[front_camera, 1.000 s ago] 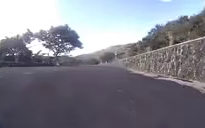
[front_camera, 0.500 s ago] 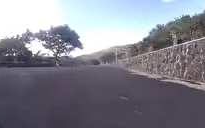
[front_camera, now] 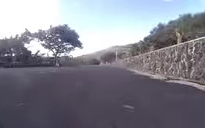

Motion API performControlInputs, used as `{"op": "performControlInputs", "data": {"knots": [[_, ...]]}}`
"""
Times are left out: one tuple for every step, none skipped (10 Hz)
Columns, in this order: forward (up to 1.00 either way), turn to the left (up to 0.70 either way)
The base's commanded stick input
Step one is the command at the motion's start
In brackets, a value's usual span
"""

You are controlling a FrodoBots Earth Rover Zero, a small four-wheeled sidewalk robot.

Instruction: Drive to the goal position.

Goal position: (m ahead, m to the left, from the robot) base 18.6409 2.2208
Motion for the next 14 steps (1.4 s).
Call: {"op": "performControlInputs", "data": {"knots": [[0.7,0.0],[0.7,0.0],[0.7,0.0],[0.7,0.0],[0.7,0.0],[0.7,0.0],[0.7,0.0],[0.7,0.0],[0.7,0.0],[0.7,0.0],[0.7,0.0],[0.7,0.0],[0.7,0.0],[0.7,0.0]]}}
